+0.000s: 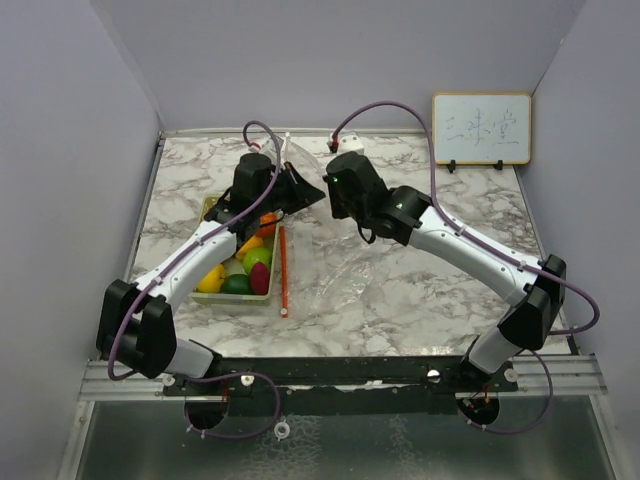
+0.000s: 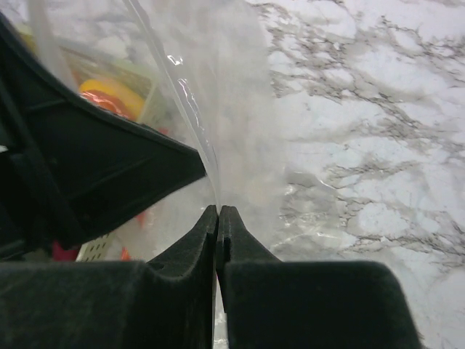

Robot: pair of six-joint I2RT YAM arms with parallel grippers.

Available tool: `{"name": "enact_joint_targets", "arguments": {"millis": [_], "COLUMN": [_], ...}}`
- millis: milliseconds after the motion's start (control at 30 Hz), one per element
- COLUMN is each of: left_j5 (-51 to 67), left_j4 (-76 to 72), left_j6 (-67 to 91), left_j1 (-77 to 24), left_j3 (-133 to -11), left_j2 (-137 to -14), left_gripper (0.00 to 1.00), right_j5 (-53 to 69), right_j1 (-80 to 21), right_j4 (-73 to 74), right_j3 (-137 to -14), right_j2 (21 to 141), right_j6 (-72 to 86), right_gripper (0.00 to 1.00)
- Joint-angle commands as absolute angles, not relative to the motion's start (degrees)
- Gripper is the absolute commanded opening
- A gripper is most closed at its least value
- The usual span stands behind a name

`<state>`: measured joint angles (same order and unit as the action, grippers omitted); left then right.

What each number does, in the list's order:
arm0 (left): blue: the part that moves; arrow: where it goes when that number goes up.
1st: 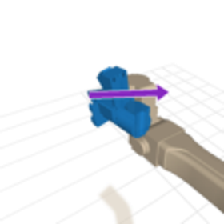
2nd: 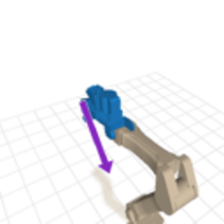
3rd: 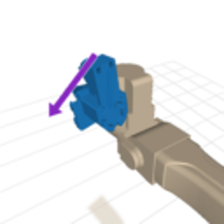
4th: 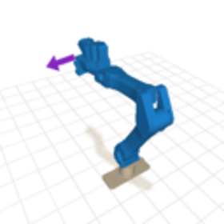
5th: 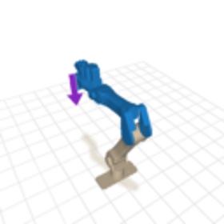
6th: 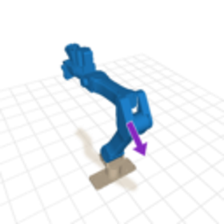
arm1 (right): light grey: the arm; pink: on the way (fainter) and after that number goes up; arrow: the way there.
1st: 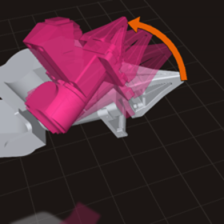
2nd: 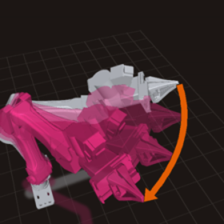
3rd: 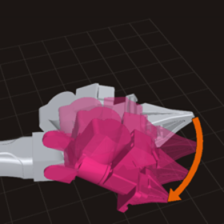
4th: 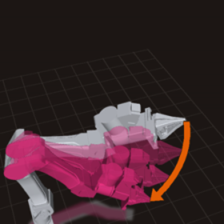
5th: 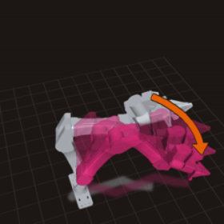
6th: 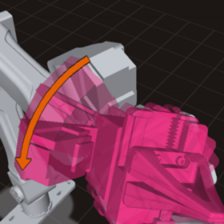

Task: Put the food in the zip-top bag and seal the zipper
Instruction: Open the zipper of the food storage bag at the center of the board.

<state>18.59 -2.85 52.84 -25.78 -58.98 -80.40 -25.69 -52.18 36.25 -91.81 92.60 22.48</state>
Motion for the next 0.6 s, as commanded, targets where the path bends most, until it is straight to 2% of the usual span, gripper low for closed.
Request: {"name": "enact_joint_targets", "arguments": {"millis": [0,133,200,267,400,467,567], "left_j5": [20.6,21.5,20.2,20.1,21.4,23.1,24.1], "left_j4": [14.4,30.1,36.5,40.4,41.3,39.8,38.7], "left_j6": [41.4,33.9,30.4,27.2,25.8,26.6,27.2], "left_j1": [-24.9,-24.9,-24.8,-24.8,-24.6,-24.6,-24.6], "left_j3": [-67.9,-71.4,-72.7,-73.6,-73.8,-74.0,-74.9], "left_j2": [-79.3,-76.2,-74.6,-73.5,-72.3,-72.3,-72.8], "left_gripper": [0.0,0.0,0.0,0.0,0.0,0.0,0.0], "right_j5": [-36.2,-40.1,-39.5,-38.2,-22.0,-12.2,-4.6], "right_j1": [-51.9,-48.1,-46.4,-46.1,-46.1,-46.1,-46.1], "right_j4": [38.0,37.9,36.1,33.0,24.2,18.8,15.7], "right_j3": [-91.6,-91.5,-91.4,-91.1,-90.3,-89.1,-89.5], "right_j2": [91.0,91.7,91.5,91.4,91.0,90.1,90.6], "right_j6": [21.7,20.3,18.6,16.1,8.8,6.3,6.0], "right_gripper": [0.02,0.03,0.07,0.15,0.44,0.52,0.59]}}
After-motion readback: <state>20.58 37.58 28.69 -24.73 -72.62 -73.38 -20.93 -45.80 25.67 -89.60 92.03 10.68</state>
